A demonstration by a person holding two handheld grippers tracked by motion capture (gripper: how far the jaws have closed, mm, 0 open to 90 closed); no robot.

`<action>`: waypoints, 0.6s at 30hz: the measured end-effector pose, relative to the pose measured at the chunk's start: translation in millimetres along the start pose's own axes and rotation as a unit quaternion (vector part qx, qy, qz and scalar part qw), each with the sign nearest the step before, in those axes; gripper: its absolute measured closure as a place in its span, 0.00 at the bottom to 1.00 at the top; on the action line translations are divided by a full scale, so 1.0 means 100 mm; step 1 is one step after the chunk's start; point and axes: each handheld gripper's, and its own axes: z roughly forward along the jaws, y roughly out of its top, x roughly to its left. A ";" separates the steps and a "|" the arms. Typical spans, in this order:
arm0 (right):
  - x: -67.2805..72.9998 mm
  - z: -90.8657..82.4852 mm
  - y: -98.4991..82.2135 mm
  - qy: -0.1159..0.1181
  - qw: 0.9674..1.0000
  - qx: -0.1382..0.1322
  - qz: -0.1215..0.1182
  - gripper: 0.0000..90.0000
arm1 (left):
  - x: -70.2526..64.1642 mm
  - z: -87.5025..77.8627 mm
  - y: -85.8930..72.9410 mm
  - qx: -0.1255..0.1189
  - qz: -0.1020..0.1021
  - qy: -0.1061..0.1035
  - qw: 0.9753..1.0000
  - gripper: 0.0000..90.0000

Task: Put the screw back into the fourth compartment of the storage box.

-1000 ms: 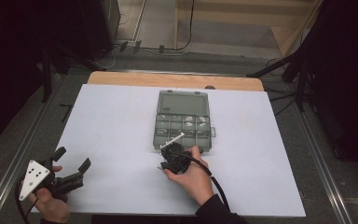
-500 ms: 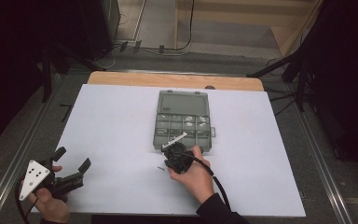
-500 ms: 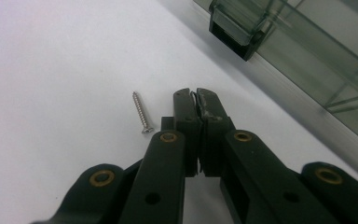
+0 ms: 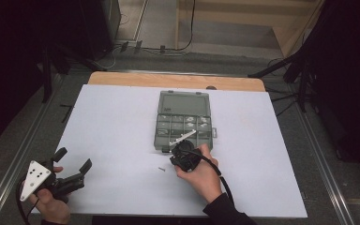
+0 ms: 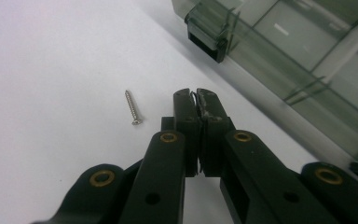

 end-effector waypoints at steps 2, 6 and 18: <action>-0.02 -0.04 0.00 0.004 1.000 -0.004 0.001 1.00 | 0.00 0.00 0.00 0.001 0.000 0.000 1.000 0.07; -0.04 -0.11 0.02 0.003 1.000 -0.010 0.000 1.00 | 0.00 0.00 0.00 0.002 0.000 -0.001 1.000 0.07; -0.13 -0.25 0.06 0.002 1.000 -0.023 0.003 1.00 | 0.00 0.00 0.00 0.003 -0.001 0.000 1.000 0.07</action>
